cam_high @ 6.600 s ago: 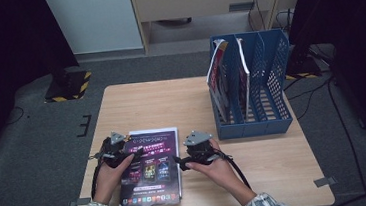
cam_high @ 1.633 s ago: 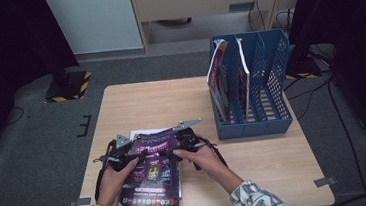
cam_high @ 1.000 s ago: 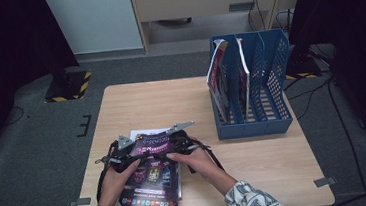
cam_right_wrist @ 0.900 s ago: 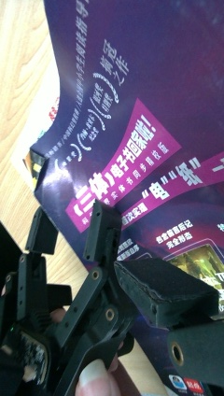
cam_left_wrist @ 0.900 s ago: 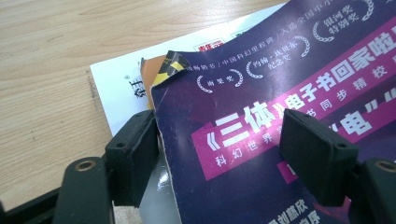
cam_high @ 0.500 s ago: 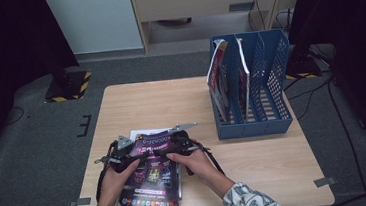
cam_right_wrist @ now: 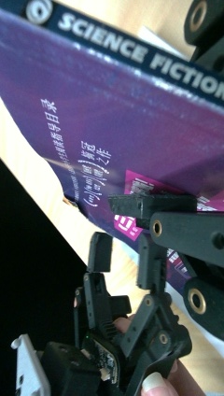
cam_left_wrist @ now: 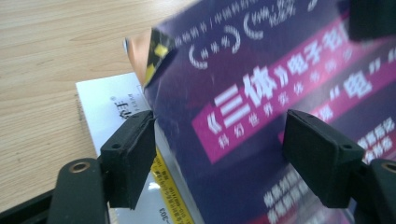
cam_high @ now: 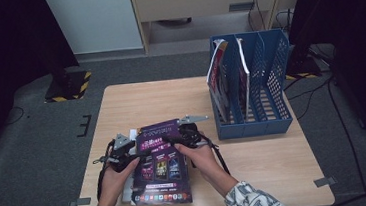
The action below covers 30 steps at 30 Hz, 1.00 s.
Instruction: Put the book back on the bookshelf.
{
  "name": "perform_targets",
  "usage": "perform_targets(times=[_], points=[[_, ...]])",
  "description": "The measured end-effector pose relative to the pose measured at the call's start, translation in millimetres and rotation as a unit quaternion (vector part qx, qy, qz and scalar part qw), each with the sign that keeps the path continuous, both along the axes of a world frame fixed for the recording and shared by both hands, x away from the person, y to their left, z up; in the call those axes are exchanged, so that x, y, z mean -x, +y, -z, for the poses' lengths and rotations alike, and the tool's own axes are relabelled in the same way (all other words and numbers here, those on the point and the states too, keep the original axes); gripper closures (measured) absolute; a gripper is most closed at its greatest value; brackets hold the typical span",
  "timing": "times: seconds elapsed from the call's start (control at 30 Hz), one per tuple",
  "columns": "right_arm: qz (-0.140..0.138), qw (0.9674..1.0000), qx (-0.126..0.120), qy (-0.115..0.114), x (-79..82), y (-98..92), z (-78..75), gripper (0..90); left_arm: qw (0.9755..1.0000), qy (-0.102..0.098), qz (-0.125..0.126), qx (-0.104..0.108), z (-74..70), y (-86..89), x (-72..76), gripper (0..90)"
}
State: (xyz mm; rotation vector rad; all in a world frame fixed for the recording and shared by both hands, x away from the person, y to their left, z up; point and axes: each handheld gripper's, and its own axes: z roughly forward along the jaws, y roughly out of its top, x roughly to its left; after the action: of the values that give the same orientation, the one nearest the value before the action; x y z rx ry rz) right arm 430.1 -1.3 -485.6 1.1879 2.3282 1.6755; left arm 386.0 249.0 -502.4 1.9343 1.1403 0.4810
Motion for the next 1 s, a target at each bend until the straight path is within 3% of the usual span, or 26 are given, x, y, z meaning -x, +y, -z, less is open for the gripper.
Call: perform_targets(times=[0.07, 0.13, 0.6, 0.87, 1.0], points=[[0.000, 1.0000, 0.001, -0.003, 0.6, -0.8, -2.3, 75.8, 1.0000, 0.000, 0.003, -0.001, -0.1, -0.9, 0.3, 24.8], [0.000, 0.9996, 0.009, -0.027, 0.9, -4.0, -10.0, 76.1, 1.0000, -0.002, 0.005, 0.003, -0.9, -2.1, 0.5, 24.2], [0.010, 0.9968, 0.029, -0.074, -0.2, -15.0, -26.3, 76.5, 0.9999, 0.001, 0.012, 0.001, 0.3, -3.6, 0.3, 23.0], [0.009, 0.9942, 0.037, -0.101, 2.0, -16.4, -35.1, 77.0, 0.9999, 0.001, 0.016, 0.004, -0.2, -4.1, 0.6, 22.6], [0.007, 0.9910, 0.045, -0.126, 3.8, -18.3, -42.3, 77.4, 0.9998, 0.000, 0.020, 0.007, -0.6, -5.8, 1.3, 22.3]])
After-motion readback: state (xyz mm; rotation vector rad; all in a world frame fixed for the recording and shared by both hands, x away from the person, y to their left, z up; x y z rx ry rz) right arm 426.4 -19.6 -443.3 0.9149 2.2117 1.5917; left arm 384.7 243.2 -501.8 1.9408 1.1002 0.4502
